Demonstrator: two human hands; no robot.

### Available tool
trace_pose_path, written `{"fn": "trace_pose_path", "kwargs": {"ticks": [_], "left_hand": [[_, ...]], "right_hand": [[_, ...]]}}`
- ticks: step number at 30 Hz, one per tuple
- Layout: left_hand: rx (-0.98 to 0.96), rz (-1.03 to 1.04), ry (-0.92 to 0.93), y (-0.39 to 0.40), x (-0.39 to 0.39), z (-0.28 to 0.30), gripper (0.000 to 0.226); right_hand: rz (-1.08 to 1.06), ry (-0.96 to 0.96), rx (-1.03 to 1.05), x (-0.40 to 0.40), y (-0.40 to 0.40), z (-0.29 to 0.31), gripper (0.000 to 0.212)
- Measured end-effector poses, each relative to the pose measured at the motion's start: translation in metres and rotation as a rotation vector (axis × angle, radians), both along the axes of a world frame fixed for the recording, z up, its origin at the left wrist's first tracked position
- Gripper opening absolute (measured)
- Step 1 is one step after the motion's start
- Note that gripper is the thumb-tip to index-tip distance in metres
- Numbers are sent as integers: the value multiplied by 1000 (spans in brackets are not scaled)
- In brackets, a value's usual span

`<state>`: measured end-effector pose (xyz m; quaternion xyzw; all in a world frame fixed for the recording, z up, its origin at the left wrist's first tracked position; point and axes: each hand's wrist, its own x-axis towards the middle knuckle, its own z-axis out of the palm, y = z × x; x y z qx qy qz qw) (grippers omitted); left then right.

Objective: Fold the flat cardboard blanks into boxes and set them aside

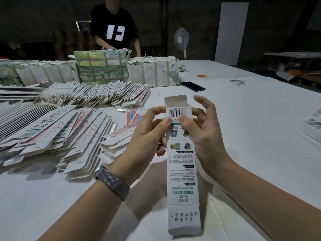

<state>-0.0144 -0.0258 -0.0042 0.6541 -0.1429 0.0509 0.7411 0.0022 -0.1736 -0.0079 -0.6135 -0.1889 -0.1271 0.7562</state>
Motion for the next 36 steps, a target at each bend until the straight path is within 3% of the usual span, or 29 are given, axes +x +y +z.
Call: {"fn": "trace_pose_path", "kwargs": {"ticks": [7, 12, 16, 36], "left_hand": [[-17, -5, 9, -3, 0, -4, 10], [-45, 13, -2, -5, 0, -5, 23], [15, -2, 23, -4, 0, -5, 16], [18, -11, -35, -2, 2, -6, 20]], "right_hand": [[34, 45, 56, 4, -3, -1, 41], [53, 68, 91, 6, -4, -4, 34], [78, 81, 101, 8, -5, -4, 27], [294, 105, 93, 1, -2, 1, 19]]}}
